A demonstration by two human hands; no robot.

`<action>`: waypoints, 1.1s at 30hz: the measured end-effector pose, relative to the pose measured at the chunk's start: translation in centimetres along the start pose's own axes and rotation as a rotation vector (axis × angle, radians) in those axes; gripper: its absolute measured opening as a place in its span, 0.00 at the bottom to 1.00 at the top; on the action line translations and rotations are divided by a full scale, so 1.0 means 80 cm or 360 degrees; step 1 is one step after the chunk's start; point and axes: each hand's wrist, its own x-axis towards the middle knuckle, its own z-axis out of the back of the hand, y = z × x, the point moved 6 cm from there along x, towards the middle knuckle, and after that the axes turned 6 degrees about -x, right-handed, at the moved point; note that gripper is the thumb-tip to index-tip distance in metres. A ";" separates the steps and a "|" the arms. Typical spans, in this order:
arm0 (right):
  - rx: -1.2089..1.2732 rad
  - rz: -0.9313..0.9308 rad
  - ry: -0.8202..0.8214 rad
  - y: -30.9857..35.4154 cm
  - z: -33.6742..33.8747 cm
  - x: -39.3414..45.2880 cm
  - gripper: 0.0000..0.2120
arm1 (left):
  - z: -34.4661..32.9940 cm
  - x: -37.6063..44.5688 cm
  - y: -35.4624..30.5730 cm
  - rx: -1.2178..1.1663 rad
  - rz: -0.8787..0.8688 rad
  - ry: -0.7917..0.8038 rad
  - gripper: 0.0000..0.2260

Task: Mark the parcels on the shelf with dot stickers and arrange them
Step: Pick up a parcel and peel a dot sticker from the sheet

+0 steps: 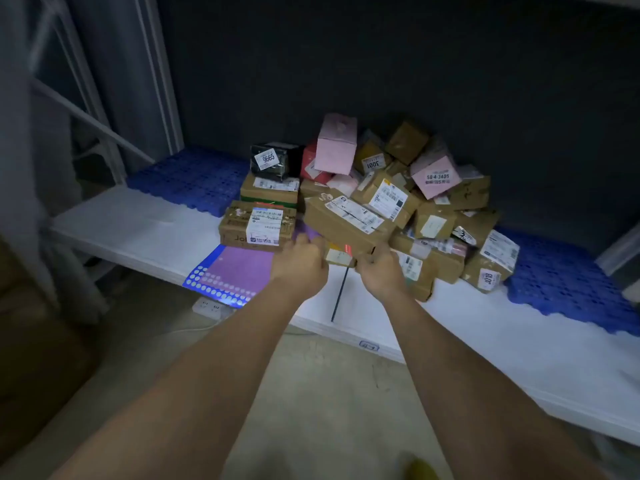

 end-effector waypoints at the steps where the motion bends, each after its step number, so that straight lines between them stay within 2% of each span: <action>1: 0.0091 -0.0048 -0.0029 -0.003 -0.001 0.010 0.23 | -0.003 0.005 -0.001 -0.0001 0.0006 0.0017 0.17; 8: 0.0379 -0.0527 0.0012 -0.038 -0.006 0.032 0.28 | -0.024 -0.001 0.004 -0.0045 0.0037 0.0022 0.18; 12: 0.0637 -0.0671 0.0029 -0.044 -0.011 0.040 0.31 | -0.030 -0.011 0.008 -0.0038 0.0044 0.0025 0.17; 15: 0.0850 -0.0743 0.0035 -0.056 -0.026 0.067 0.41 | -0.030 -0.008 0.014 -0.0034 0.0027 -0.0006 0.16; 17: 0.0915 -0.0787 -0.0016 -0.111 -0.069 0.130 0.49 | -0.029 -0.003 0.018 -0.0038 0.0024 -0.0015 0.16; 18: 0.0940 -0.0815 -0.0034 -0.140 -0.095 0.165 0.50 | -0.029 0.002 0.021 -0.0037 0.0031 -0.0020 0.16; 19: 0.1005 -0.0853 -0.0045 -0.156 -0.112 0.187 0.50 | -0.029 0.007 0.025 -0.0039 0.0039 -0.0029 0.16; 21: 0.1150 -0.0900 -0.0064 -0.136 -0.098 0.165 0.47 | -0.030 0.018 0.029 -0.0073 0.0043 -0.0038 0.16; 25: 0.1343 -0.0858 -0.0188 -0.059 -0.034 0.065 0.31 | -0.032 0.031 0.028 -0.0175 0.0043 -0.0058 0.16; 28: 0.1436 -0.0851 -0.0188 -0.057 -0.016 0.028 0.29 | -0.029 0.028 0.031 -0.0379 0.0086 -0.0096 0.16; 31: 0.1469 -0.0806 -0.0132 -0.065 0.002 -0.013 0.32 | -0.025 0.016 0.034 -0.0615 0.0197 -0.0151 0.15; 33: 0.1436 -0.0737 -0.0113 -0.063 0.022 -0.045 0.27 | -0.023 0.008 0.037 -0.0765 0.0311 -0.0217 0.18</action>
